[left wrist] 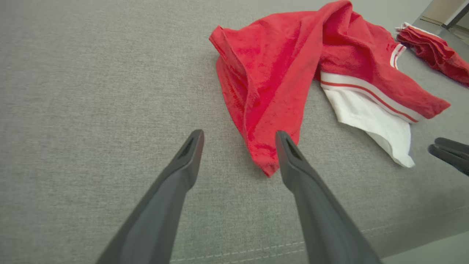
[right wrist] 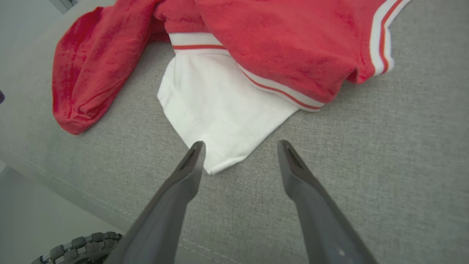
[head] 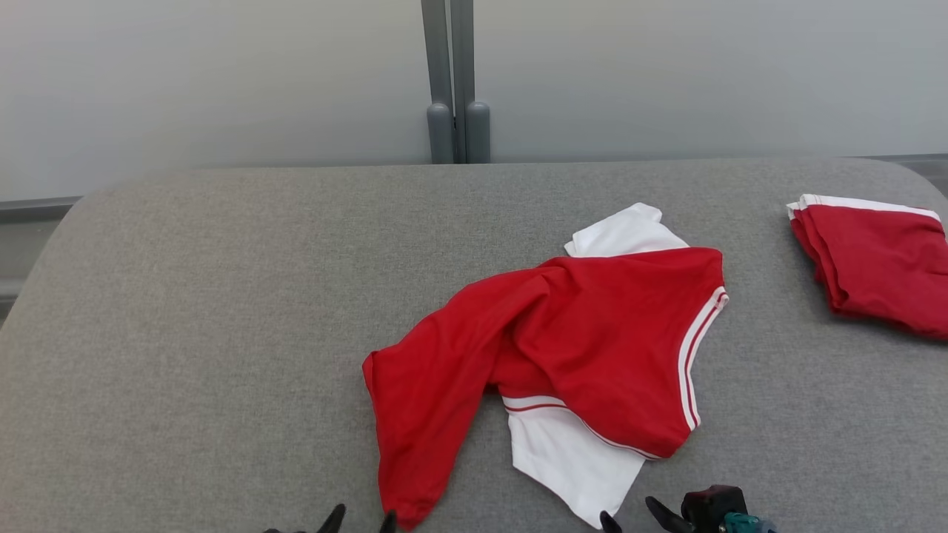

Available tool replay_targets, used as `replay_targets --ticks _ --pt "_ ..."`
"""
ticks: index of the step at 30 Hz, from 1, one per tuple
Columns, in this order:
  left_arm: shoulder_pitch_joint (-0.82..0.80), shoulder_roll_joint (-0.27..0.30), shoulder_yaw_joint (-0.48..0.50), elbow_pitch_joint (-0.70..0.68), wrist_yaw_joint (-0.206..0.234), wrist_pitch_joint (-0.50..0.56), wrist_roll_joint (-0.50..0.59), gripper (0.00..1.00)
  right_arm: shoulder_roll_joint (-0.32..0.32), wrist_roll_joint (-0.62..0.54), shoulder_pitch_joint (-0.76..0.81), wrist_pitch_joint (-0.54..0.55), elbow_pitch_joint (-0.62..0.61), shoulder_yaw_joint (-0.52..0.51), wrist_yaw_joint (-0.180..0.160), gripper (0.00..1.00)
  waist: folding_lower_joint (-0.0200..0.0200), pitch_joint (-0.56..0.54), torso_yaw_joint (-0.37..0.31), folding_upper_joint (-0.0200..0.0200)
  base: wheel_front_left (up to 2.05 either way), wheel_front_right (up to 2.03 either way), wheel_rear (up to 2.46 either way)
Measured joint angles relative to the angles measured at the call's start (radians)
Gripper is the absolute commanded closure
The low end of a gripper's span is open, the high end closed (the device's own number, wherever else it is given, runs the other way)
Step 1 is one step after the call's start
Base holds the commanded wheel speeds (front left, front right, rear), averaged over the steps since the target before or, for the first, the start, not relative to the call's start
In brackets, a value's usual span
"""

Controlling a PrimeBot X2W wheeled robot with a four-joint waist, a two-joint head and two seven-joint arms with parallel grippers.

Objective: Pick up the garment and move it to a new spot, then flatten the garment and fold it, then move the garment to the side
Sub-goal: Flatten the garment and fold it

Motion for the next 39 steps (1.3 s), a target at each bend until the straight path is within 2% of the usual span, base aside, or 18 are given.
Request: replay_targets --ticks 3,9,15,25,26,27,28,29,30,31,32,36,39 --pt "-0.002 0.002 -0.047 -0.036 -0.001 0.074 -0.073 0.0 0.001 -0.005 0.0 0.085 -0.03 -0.008 0.0 0.0 0.0 0.017 0.009 0.0 0.0 0.0 0.0" --pt "-0.061 0.009 -0.081 -0.008 -0.001 0.155 -0.088 0.0 0.006 -0.083 -0.008 0.184 -0.085 -0.041 0.0 0.0 0.0 0.069 0.025 0.0 0.0 0.0 0.0" --pt "-0.102 0.004 -0.093 0.026 -0.001 0.147 -0.098 0.0 0.008 -0.118 -0.029 0.218 -0.121 -0.048 0.0 0.0 0.0 0.121 0.028 0.0 0.0 0.0 0.0" --pt "-0.129 0.001 -0.119 0.073 -0.001 0.142 -0.118 0.0 0.009 -0.102 -0.045 0.227 -0.134 -0.021 0.0 0.0 0.0 0.155 0.037 0.0 0.0 0.0 0.0" --pt "-0.134 0.0 -0.124 0.078 -0.001 0.139 -0.124 0.16 0.009 -0.098 -0.049 0.227 -0.132 -0.017 0.0 0.0 0.0 0.156 0.039 0.0 0.0 0.0 0.0" --pt "-0.139 0.0 -0.129 0.081 -0.001 0.138 -0.128 0.52 0.009 -0.097 -0.053 0.227 -0.13 -0.015 0.0 0.0 0.0 0.156 0.04 0.0 0.0 0.0 0.0" --pt "-0.145 -0.001 -0.135 0.086 -0.001 0.137 -0.13 0.64 0.009 -0.096 -0.057 0.227 -0.127 -0.01 0.0 0.0 0.0 0.156 0.042 0.0 0.0 0.0 0.0" --pt "-0.15 -0.001 -0.139 0.091 -0.001 0.132 -0.133 0.89 0.009 -0.096 -0.062 0.227 -0.123 -0.008 0.0 0.0 0.0 0.155 0.043 0.0 0.0 0.0 0.0" --pt "-0.155 -0.001 -0.143 0.097 -0.001 0.128 -0.135 1.0 0.009 -0.093 -0.066 0.227 -0.117 -0.007 0.0 0.38 0.0 0.154 0.044 0.0 0.0 0.0 0.0" --pt "-0.159 -0.002 -0.148 0.102 -0.001 0.125 -0.139 1.0 0.009 -0.087 -0.069 0.227 -0.111 -0.008 0.0 0.84 0.0 0.152 0.044 0.0 0.0 0.0 0.0" --pt "-0.165 -0.001 -0.157 0.11 -0.001 0.125 -0.144 1.0 0.009 -0.071 -0.071 0.223 -0.105 -0.009 0.0 1.0 0.0 0.15 0.045 0.0 0.0 0.0 0.0" --pt "-0.166 0.002 -0.17 0.114 -0.001 0.126 -0.18 1.0 0.009 0.038 -0.073 0.2 -0.114 -0.026 0.0 1.0 0.0 0.131 0.041 0.0 0.0 0.0 0.0" --pt "-0.154 0.009 -0.154 0.029 -0.001 0.132 -0.262 1.0 0.01 0.163 -0.073 0.19 -0.221 -0.076 0.0 1.0 0.0 0.113 0.032 0.0 0.0 0.0 0.0"
